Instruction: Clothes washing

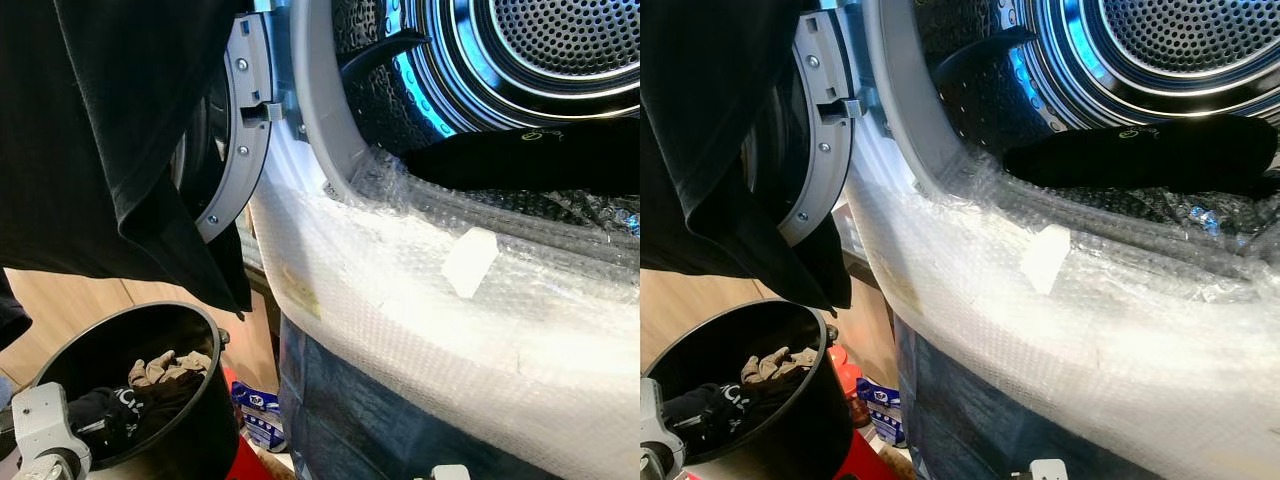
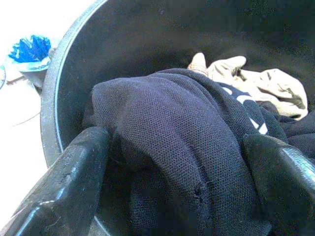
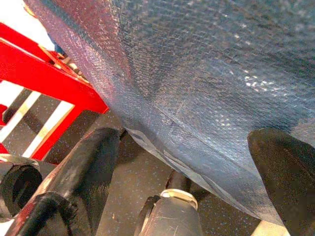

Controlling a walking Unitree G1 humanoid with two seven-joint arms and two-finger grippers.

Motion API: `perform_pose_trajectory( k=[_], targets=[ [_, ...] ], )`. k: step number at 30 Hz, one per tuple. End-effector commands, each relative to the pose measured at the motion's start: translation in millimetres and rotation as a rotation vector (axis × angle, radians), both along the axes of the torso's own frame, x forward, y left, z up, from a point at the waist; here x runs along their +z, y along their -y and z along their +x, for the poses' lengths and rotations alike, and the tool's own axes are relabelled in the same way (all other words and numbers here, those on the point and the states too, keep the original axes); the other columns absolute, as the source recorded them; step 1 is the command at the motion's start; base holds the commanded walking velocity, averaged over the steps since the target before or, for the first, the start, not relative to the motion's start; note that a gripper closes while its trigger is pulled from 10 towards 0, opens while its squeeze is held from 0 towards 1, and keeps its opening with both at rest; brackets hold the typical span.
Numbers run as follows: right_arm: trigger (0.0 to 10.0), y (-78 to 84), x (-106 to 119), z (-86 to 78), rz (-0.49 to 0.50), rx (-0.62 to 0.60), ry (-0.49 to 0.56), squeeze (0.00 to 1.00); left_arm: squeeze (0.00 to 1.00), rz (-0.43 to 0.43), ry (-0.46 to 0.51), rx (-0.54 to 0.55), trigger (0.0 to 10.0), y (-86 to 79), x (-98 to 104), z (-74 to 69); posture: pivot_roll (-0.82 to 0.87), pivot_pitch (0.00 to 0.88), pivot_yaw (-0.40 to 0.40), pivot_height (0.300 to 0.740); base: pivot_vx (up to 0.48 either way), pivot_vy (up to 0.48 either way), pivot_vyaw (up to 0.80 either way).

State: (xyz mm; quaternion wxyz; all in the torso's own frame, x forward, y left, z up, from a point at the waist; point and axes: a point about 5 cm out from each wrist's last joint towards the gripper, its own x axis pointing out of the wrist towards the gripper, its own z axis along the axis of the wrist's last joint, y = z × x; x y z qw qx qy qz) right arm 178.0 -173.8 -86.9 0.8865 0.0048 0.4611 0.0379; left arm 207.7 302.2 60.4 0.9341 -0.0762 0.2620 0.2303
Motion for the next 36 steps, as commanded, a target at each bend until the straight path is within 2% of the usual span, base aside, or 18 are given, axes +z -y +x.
perform_pose_trajectory(
  k=[1,4,11,16,20,25,26,28,29,36],
  targets=[
    [10.0,-2.8,-1,-0.1,0.007,0.007,-0.01,0.0,0.0,-0.005,-0.043,0.002,10.0,-0.7,-3,-3.2,0.1,0.0,0.035,0.74,0.0,0.0,0.0],
    [10.0,-2.5,0,1.1,0.006,0.008,-0.009,0.0,0.0,-0.012,-0.056,0.013,10.0,-1.9,-4,-2.0,0.1,0.0,0.033,0.74,0.0,0.0,0.0],
    [10.0,-2.3,1,3.2,0.005,0.009,-0.004,0.0,0.0,-0.073,0.001,0.063,10.0,-5.2,0,1.9,0.1,0.0,0.033,0.74,0.0,0.0,0.0],
    [10.0,-3.4,1,3.7,0.006,0.014,-0.003,0.0,0.0,-0.086,-0.035,0.051,10.0,-2.0,-5,1.7,0.1,0.0,0.033,0.74,0.0,0.0,0.0],
    [10.0,-2.6,1,3.7,0.002,0.012,-0.006,0.0,0.0,-0.212,-0.079,0.112,10.0,2.1,-19,-4.5,0.09,0.0,0.03,0.74,0.0,0.0,0.0],
    [10.0,-1.3,2,4.6,0.001,0.014,-0.004,0.0,0.0,-0.267,-0.077,0.134,10.0,3.9,-21,-8.2,0.1,0.0,0.023,0.74,0.0,0.0,0.0],
    [10.0,-0.9,2,4.7,-0.001,0.018,-0.005,0.0,0.0,-0.293,-0.06,0.143,9.1,4.7,-21,-8.1,0.1,0.0,0.018,0.74,0.0,0.0,0.0],
    [10.0,-0.9,2,4.8,-0.001,0.019,-0.006,0.0,0.0,-0.301,-0.056,0.146,9.1,4.9,-21,-8.1,0.1,0.0,0.018,0.74,0.0,0.0,0.0],
    [10.0,-0.9,2,5.0,-0.001,0.021,-0.006,0.0,0.0,-0.303,-0.059,0.15,0.0,4.1,-21,-9.3,0.1,0.0,0.018,0.74,0.0,0.0,0.0],
    [10.0,-2.4,3,8.3,0.003,0.025,0.001,0.0,0.0,-0.326,-0.064,0.132,0.0,8.4,-21,-10.2,0.1,0.0,0.019,0.74,0.0,0.0,0.0]
  ],
)
